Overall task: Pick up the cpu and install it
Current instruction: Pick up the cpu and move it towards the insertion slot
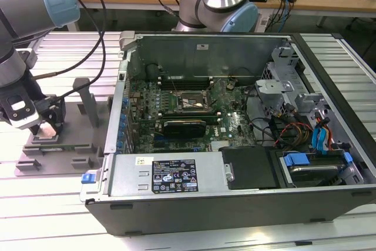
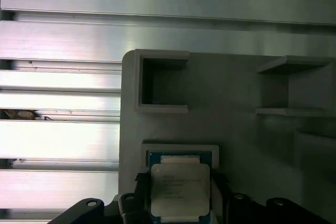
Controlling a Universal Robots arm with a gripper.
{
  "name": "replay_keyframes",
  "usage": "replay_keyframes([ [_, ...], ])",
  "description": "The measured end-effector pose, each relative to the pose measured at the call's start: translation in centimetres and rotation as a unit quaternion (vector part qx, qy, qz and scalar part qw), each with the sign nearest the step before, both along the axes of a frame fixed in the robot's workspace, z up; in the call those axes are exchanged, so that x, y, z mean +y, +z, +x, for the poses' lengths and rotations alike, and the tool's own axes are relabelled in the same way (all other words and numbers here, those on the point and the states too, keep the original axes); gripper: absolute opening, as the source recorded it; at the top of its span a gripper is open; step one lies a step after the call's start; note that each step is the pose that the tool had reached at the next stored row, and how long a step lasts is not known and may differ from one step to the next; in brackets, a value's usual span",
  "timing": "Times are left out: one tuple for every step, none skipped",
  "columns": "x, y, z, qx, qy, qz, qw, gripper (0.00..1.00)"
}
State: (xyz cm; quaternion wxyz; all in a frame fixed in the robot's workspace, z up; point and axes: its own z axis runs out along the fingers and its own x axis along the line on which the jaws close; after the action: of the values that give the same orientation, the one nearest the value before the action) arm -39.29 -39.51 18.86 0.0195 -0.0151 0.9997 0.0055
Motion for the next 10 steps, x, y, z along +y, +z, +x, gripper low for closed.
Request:
replay_keyframes([
  [0.0, 0.0, 0.0, 0.0, 0.0, 0.0, 1.0, 0.55],
  [0.0, -0.01, 0.0, 0.0, 0.0, 0.0, 1.0, 0.55],
  [0.0, -0.01, 0.0, 0.0, 0.0, 0.0, 1.0, 0.55],
  [0.0, -0.01, 0.0, -0.0001, 0.0, 0.0, 1.0, 0.55],
  [0.0, -0.01, 0.0, 0.0, 0.0, 0.0, 1.0, 0.55],
  [0.0, 0.03, 0.0, -0.0002, 0.0, 0.0001, 1.0, 0.55],
  [0.01, 0.19, 0.01, -0.0003, 0.0, 0.0002, 1.0, 0.55],
  [0.0, 0.3, 0.01, -0.0002, 0.0, 0.0001, 1.0, 0.55],
  [0.0, 0.43, 0.0, -0.0001, 0.0, 0.0001, 1.0, 0.55],
  [0.0, 0.51, 0.0, -0.0001, 0.0, 0.0001, 1.0, 0.55],
])
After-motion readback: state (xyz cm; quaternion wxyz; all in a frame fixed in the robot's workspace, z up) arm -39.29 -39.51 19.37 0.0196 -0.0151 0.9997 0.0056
